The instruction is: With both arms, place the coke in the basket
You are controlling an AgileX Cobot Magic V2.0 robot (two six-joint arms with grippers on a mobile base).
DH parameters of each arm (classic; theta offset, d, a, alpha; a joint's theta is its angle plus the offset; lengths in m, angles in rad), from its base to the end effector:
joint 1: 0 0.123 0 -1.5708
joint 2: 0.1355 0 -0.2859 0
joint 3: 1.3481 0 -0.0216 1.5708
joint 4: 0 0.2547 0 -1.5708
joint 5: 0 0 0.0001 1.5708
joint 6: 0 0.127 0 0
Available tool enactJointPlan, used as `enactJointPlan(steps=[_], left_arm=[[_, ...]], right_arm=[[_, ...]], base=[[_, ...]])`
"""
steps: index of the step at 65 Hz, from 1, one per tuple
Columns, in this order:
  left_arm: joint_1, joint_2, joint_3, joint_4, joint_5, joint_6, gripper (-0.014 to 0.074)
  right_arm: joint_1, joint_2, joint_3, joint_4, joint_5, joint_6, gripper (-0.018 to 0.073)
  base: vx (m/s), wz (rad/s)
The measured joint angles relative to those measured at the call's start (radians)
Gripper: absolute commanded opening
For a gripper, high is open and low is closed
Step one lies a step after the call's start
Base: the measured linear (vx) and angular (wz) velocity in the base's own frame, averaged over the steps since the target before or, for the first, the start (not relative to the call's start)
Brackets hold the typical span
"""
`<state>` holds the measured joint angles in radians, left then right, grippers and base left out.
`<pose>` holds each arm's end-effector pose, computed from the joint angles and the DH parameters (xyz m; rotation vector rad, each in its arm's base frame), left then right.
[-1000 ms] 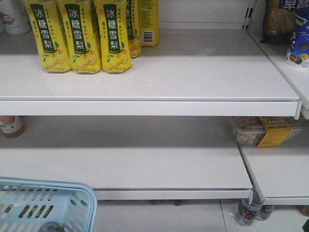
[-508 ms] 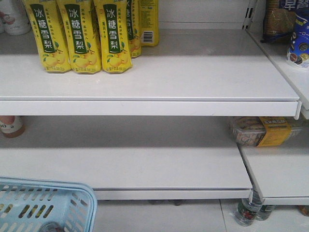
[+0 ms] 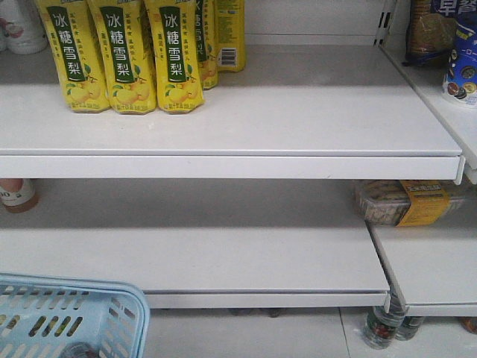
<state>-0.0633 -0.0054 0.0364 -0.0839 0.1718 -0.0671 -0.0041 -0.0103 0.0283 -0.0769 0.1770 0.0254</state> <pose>0.0954 -0.0079 0.1813 -0.0622 1.6876 -0.1720 0.0952 -0.0021 0.1842 -0.0286 1.6781 -0.0523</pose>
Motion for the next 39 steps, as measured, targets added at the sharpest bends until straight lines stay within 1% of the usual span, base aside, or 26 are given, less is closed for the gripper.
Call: enactJointPlan(steps=[5,13,39], left_arm=[[0.0,0.0,0.0,0.0,0.0,0.0,-0.0006],[0.0,0.0,0.0,0.0,0.0,0.0,-0.0006],[0.0,0.0,0.0,0.0,0.0,0.0,-0.0006]], right_arm=[[0.0,0.0,0.0,0.012,0.001,-0.044,-0.001],[0.0,0.0,0.0,0.026,0.001,-0.083,-0.001],[0.0,0.0,0.0,0.054,0.001,-0.094,-0.001]], base=[[0.0,0.0],[0.0,0.0],[0.0,0.0]])
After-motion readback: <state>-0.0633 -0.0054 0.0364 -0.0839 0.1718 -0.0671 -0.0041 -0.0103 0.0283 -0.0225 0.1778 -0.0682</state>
